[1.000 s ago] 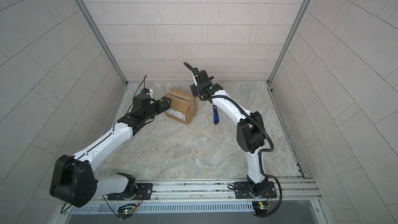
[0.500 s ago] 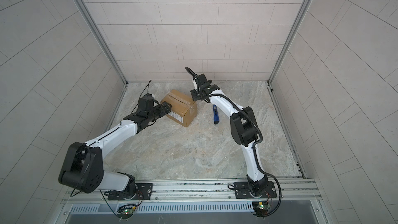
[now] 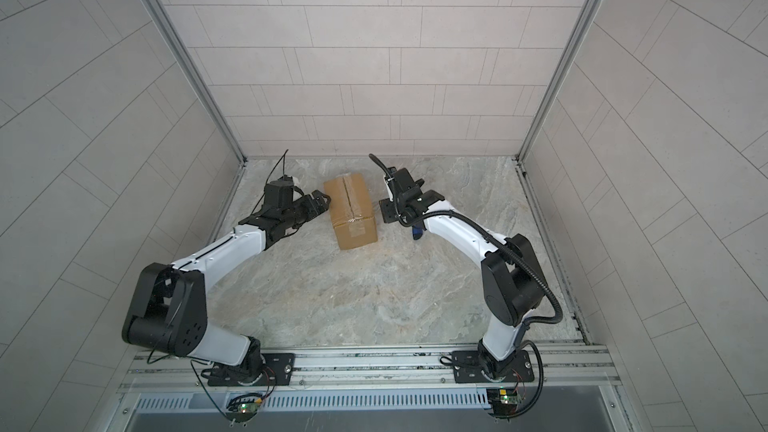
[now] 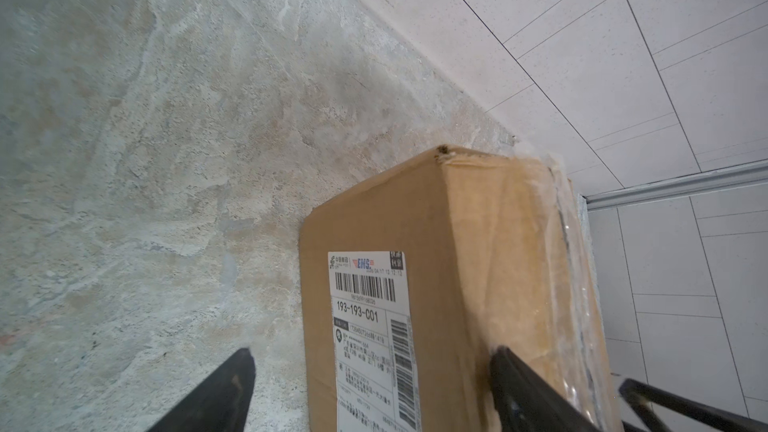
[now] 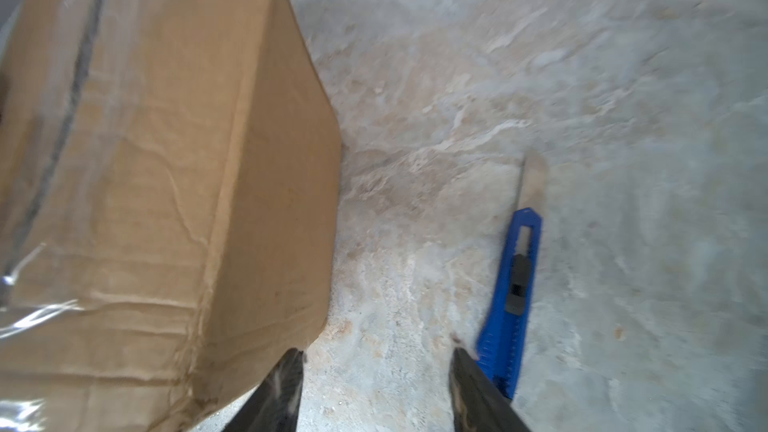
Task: Unpack the express box
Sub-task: 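Grip the top flap edge and fold it open with the right gripper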
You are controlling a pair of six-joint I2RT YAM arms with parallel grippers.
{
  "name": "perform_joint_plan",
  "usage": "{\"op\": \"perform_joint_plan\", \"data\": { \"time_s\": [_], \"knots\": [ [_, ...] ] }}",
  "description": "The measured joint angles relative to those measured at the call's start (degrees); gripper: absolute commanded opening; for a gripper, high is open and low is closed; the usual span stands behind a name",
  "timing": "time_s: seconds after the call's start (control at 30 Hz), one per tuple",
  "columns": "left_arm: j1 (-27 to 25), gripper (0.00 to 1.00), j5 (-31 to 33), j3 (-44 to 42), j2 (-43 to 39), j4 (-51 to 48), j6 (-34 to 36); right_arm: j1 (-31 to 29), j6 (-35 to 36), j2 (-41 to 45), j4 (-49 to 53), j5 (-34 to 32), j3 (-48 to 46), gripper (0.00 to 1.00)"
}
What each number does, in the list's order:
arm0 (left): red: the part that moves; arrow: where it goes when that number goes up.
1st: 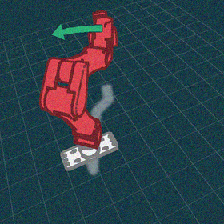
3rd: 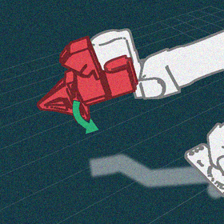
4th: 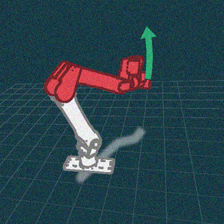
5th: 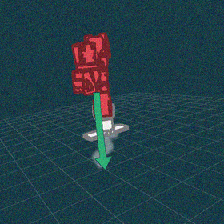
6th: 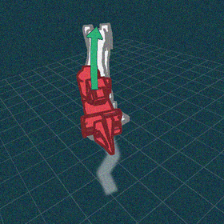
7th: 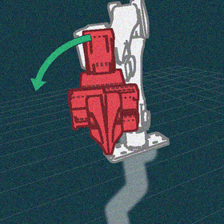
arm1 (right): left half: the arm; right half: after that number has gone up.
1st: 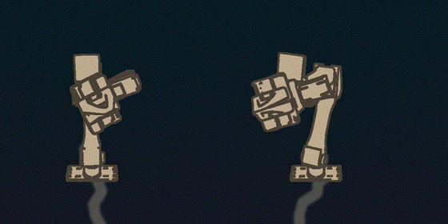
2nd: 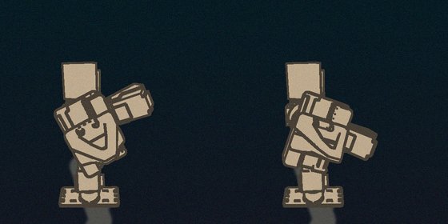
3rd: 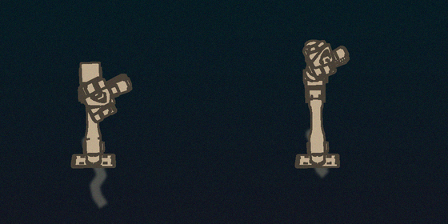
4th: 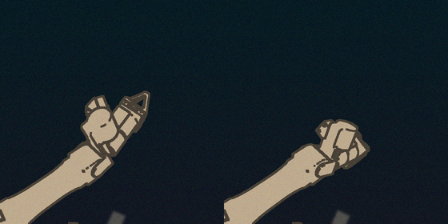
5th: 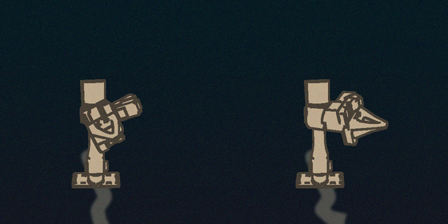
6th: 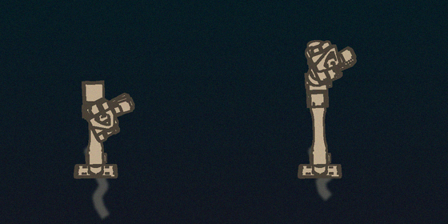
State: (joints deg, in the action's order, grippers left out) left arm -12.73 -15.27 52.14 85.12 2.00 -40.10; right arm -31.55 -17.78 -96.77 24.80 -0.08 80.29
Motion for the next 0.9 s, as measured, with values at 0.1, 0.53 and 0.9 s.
{"op": "perform_joint_plan", "data": {
  "time_s": [0.1, 0.53, 0.9],
  "knots": [
    [0.0, 0.93, -1.0, -1.5, -1.9, 0.3, -0.4, -1.6, 0.3, 2.0, 2.1, -4.7, 3.6, 0.60],
    [-1.8, 0.93, -2.8, -0.4, -0.8, 2.7, -2.1, -14.7, 2.4, -2.8, 10.4, -13.3, 16.8, 0.60],
    [-2.0, 0.92, -2.8, -0.3, 2.8, 3.8, -3.8, -19.2, 4.9, -15.0, 19.2, -18.9, 29.8, 0.60]
  ]
}}
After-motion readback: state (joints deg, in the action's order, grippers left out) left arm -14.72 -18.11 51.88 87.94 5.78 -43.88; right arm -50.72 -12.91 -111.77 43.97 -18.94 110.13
